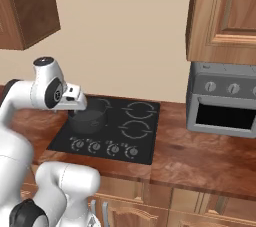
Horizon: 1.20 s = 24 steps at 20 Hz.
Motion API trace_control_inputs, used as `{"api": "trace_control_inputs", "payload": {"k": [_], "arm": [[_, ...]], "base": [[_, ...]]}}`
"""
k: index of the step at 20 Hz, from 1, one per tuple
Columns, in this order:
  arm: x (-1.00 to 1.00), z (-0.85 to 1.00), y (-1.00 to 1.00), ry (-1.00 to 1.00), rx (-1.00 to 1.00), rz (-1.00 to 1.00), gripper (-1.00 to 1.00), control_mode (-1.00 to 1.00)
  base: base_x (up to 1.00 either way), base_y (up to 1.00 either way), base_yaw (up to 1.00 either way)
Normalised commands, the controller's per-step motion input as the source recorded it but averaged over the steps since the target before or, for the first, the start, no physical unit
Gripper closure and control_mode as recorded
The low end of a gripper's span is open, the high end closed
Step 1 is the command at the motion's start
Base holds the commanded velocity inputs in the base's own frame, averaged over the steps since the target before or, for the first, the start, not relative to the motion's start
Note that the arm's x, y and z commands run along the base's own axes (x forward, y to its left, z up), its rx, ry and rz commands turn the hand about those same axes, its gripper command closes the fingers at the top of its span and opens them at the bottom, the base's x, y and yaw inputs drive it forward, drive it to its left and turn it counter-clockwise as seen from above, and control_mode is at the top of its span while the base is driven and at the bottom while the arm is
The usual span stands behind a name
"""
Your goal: Turn on the front left burner of the stove.
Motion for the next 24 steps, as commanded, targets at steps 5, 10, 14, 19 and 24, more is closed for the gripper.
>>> {"api": "trace_control_inputs", "payload": {"k": [5, 10, 14, 19, 24], "arm": [[0.2, -0.43, 0.0, 0.08, 0.0, 0.0, -1.0, -1.0], [0.22, -0.61, 0.0, 0.13, 0.0, 0.0, -1.0, -1.0], [0.12, -0.61, 0.0, 0.08, 0.0, 0.0, -1.0, -1.0], [0.08, -0.56, 0.0, 0.0, 0.0, 0.0, -1.0, -1.0], [0.01, -0.53, 0.01, -0.02, 0.0, 0.0, -1.0, -1.0]], "base": [[0.0, 0.0, 0.0], [0.0, 0.0, 0.0], [0.0, 0.0, 0.0], [0.0, 0.0, 0.0], [0.0, 0.0, 0.0]]}}
